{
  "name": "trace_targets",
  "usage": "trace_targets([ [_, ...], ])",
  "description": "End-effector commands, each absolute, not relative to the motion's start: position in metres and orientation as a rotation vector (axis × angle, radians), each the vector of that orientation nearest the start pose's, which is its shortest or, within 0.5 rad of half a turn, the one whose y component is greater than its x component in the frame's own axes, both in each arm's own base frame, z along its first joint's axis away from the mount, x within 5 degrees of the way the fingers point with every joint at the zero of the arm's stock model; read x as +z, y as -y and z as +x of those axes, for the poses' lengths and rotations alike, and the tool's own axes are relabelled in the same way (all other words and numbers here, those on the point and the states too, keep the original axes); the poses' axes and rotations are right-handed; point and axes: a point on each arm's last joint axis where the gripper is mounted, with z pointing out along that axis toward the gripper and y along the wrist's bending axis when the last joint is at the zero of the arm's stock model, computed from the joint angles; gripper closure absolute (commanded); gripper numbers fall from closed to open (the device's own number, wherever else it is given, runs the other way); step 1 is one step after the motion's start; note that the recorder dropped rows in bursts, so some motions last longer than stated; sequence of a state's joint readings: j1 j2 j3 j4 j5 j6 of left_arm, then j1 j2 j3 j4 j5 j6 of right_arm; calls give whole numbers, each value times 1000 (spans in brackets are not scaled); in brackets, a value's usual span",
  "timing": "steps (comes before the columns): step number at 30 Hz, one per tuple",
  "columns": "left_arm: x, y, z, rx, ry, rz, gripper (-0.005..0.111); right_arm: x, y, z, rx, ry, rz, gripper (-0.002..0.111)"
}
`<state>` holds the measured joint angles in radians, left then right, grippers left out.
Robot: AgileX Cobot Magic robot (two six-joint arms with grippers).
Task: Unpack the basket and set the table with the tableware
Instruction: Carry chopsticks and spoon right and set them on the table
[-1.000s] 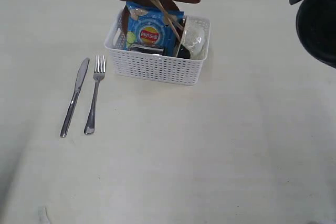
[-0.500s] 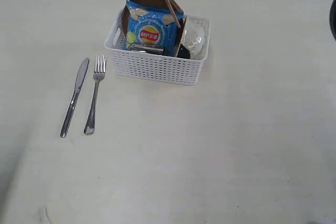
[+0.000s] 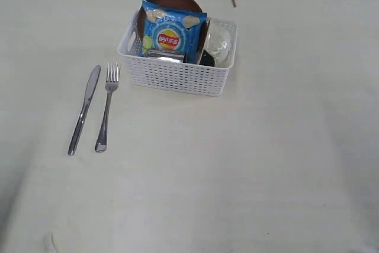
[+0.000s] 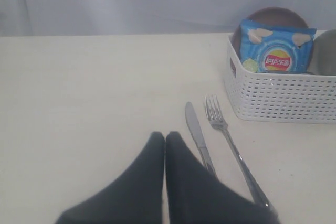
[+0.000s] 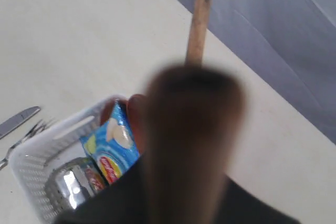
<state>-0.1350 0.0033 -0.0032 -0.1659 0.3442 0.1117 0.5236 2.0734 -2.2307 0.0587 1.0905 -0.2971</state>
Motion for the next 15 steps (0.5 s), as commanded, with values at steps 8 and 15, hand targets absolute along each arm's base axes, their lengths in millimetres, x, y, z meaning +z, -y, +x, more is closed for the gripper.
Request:
trace_targets([
  [8,183,13,52,-183,-1821,128,107,352,-111,438,229,-2524,-546,109],
  [15,183,13,52,-183,-1821,128,107,279,-50,446,410,-2774,-291,109],
])
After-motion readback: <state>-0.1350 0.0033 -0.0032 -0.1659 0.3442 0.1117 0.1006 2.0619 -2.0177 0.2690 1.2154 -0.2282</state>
